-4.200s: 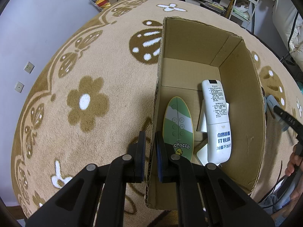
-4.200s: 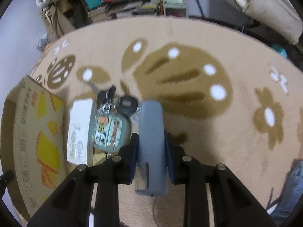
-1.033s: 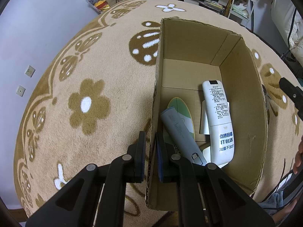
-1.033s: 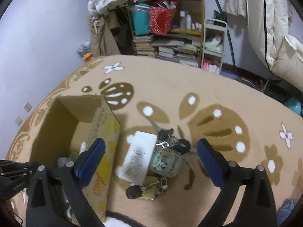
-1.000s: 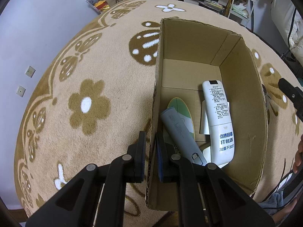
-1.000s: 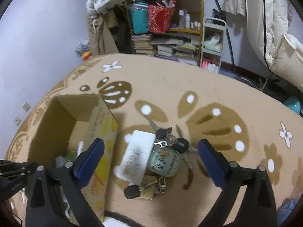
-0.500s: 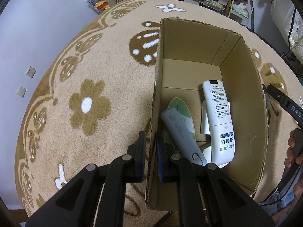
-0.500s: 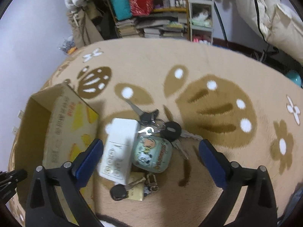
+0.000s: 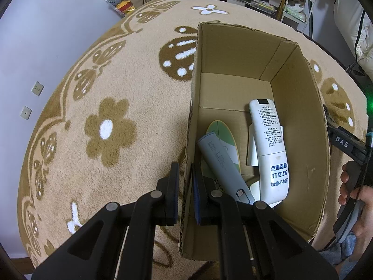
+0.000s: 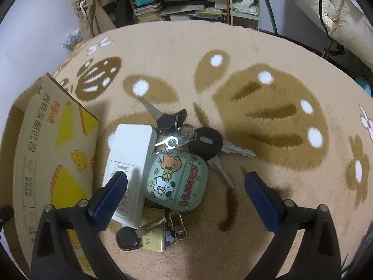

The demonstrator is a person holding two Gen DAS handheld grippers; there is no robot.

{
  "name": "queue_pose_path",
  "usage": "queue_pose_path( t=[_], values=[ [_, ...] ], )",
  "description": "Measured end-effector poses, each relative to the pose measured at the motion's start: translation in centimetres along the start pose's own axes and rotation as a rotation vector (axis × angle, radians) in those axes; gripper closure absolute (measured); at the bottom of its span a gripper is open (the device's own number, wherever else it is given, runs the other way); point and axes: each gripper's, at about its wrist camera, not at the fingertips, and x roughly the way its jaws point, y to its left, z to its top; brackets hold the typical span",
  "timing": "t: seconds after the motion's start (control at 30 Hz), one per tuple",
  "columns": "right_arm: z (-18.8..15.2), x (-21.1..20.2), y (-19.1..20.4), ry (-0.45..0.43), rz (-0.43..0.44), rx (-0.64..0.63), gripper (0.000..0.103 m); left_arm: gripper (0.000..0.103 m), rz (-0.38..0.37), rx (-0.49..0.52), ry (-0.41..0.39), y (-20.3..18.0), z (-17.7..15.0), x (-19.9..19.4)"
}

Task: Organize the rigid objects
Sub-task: 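Move the right gripper back over the keys and wall remote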

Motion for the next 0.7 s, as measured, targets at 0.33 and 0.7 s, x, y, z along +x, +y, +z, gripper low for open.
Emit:
queue_pose_path(
  t=[0.33,0.7],
  values=[
    [-0.2,1.3,-1.4,0.042,0.024,0.094,0.000,0.092,-0.004,-0.005,0.004,0.0,0.0,0.0],
    [-0.5,0.9,-1.6,0.022,-0.118,0.042,0.000,0.092,-0.002,-0.010,0.005,0.0,0.0,0.0]
  ],
)
